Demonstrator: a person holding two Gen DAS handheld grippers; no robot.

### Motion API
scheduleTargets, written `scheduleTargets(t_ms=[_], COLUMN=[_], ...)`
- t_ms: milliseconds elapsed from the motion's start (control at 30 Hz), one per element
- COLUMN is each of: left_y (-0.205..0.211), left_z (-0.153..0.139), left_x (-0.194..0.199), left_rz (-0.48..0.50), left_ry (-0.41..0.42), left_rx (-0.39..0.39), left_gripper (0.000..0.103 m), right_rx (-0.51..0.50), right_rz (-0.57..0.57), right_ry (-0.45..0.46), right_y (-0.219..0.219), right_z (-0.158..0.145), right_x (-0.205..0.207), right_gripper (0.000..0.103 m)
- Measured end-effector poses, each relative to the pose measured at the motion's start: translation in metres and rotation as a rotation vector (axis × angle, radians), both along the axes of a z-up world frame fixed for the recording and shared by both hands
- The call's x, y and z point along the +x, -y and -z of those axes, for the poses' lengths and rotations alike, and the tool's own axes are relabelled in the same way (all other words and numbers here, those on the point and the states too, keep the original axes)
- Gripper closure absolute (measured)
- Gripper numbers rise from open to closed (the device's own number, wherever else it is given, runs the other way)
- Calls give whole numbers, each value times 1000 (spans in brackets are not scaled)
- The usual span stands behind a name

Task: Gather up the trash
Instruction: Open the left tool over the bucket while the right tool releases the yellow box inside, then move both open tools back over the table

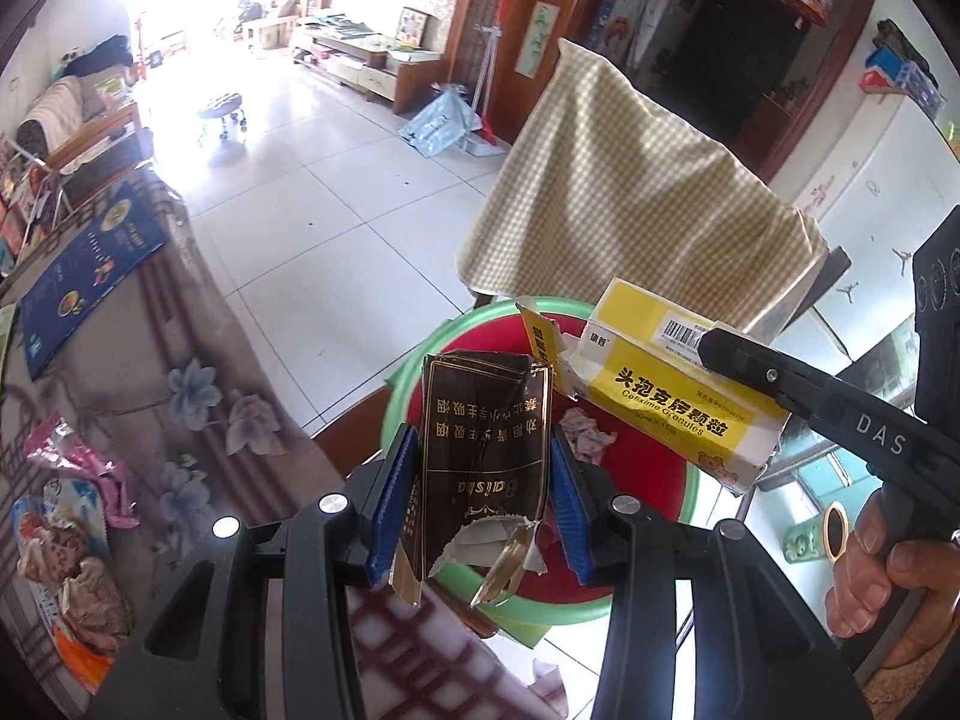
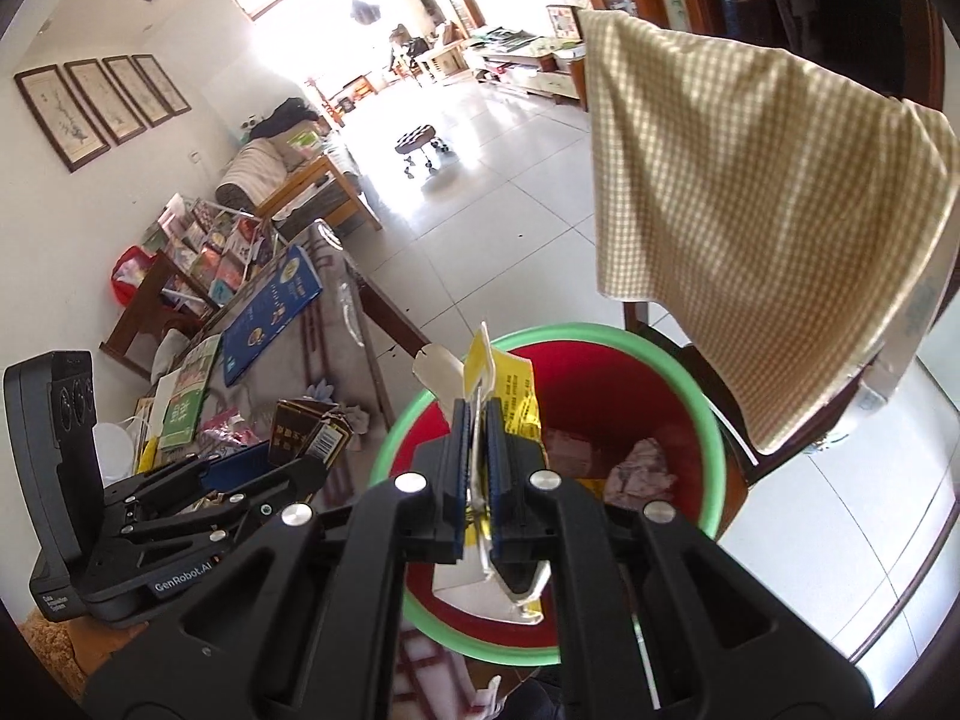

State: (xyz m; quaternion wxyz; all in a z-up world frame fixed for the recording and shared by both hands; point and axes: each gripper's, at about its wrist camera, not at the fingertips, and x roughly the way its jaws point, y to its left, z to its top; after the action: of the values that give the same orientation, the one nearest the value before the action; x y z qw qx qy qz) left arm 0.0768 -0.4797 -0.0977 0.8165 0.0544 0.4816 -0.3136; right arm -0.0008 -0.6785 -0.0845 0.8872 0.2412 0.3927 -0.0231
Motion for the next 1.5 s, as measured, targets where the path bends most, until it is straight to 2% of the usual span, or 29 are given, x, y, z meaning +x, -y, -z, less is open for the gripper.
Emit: scheduleTargets(t_ms=[333, 700, 733, 800, 900, 1033, 1133, 1200, 1333, 1500], left_y=[27, 34, 34, 31, 24, 7, -13, -30, -69, -141], left_z=[15, 23, 23, 22, 18, 14, 12, 11, 14, 18], left_x=[0, -3, -3, -3, -3, -4, -4, -3, -2, -5], left_rz=[52, 51, 45, 36, 19, -13, -53, -91, -191, -376], left_ry=[-49, -77, -77, -75, -70, -65, -56, -49, -53, -39], left_rx=[12, 29, 31, 22, 4, -4, -3, 1, 7, 19], left_gripper=[63, 61, 59, 44, 35, 34, 34, 34, 34, 34], right_rx=[-6, -4, -3, -3, -1, 10, 16, 15, 1, -11], right_rz=[57, 63, 63, 62, 60, 52, 50, 43, 9, -38], right_ry=[-8, -17, -17, -18, -19, -10, -5, 0, 6, 7], right_y=[20, 23, 23, 23, 22, 18, 13, 9, -6, -27], right_z=[1, 4, 4, 4, 4, 4, 3, 1, -2, -4], right_x=[-15, -18, -18, -17, -18, -17, -14, -12, -5, 6], right_gripper=[97, 97, 97, 97, 97, 94, 75, 70, 62, 58])
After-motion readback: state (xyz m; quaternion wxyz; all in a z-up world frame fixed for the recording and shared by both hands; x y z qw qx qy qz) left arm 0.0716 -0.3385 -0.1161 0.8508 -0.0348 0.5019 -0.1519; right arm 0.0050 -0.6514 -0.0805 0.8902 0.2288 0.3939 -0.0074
